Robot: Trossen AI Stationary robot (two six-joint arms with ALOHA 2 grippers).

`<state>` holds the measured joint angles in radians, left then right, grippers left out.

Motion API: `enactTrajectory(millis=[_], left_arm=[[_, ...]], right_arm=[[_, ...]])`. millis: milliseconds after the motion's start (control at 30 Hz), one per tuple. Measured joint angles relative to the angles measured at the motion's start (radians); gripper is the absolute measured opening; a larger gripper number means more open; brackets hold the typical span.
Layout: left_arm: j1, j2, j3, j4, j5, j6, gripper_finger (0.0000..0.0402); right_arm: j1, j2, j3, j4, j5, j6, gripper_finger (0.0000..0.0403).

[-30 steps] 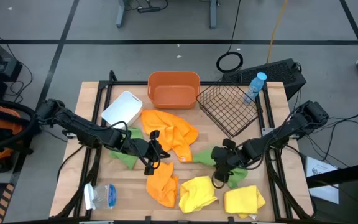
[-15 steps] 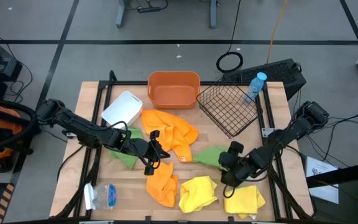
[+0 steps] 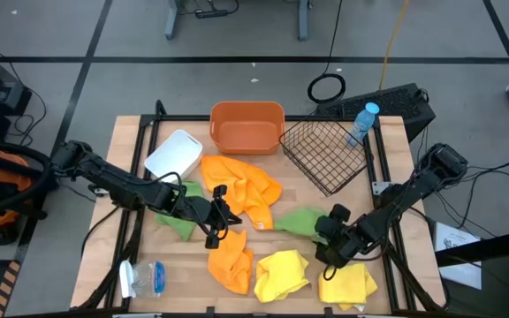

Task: Sort microfiber towel by color & place in baskets
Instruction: Put the right green towel into the orange bin

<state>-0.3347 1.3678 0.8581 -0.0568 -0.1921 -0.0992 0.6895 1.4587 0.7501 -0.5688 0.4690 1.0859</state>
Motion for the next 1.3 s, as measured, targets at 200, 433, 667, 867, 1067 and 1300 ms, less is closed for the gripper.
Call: enactTrajectory(millis=[200,433,667,867,1067,1300], left_arm=[[0.000,0.000,0.000,0.000,0.000,0.000,0.0027],[0.000,0.000,0.000,0.000,0.000,0.001,0.0027],[0.000,0.000,0.000,0.000,0.000,0.002,0.0027],[0.000,0.000,0.000,0.004,-0.008,0.004,0.0027],[0.000,0.000,0.000,0.029,-0.008,0.010,0.0027],[0.000,0.000,0.000,0.053,-0.008,0.010,0.0027]], right_arm=[[0.000,0.000,-0.072,0.048,-0.001,0.029,0.0312],[0.000,0.000,-0.162,0.148,-0.025,0.039,0.0276],[0.000,-0.001,-0.206,0.213,-0.012,0.050,0.0187],[-0.001,-0.001,-0.206,0.217,-0.019,0.051,0.0068],[-0.001,0.000,-0.209,0.258,-0.023,0.027,0.0016],[0.000,0.001,-0.159,0.269,-0.009,-0.035,0.0010]])
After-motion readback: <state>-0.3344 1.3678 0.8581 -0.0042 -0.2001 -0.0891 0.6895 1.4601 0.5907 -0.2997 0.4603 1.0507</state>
